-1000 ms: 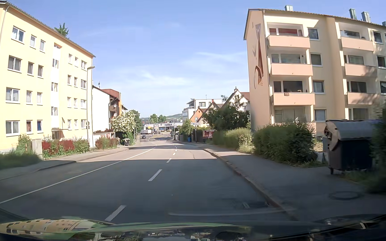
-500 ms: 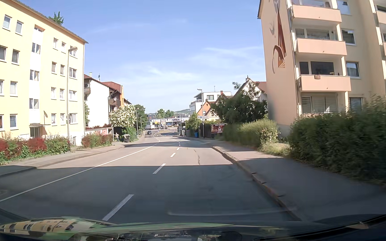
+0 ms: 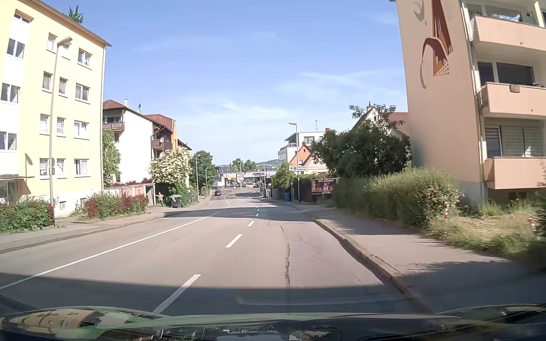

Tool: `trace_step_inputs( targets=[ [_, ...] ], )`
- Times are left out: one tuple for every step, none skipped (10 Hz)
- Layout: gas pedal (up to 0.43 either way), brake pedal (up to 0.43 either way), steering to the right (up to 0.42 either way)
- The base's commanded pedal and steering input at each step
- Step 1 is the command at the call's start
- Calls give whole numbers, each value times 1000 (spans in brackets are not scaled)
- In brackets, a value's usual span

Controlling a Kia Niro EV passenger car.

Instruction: Follow the waypoints while adhering to traffic rules and regulations

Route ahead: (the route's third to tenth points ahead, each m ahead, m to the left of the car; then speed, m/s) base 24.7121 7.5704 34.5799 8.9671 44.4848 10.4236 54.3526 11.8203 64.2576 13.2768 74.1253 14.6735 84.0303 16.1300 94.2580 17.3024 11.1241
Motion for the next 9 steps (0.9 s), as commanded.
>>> trace_step_inputs(
  targets=[
    [0, 91, -27],
    [0, 91, -26],
    [0, 91, -26],
    [0, 98, -23],
    [0, 104, -21],
    [0, 104, -18],
    [0, 110, -16],
    [0, 110, -15],
    [0, 110, -15]
  ],
)
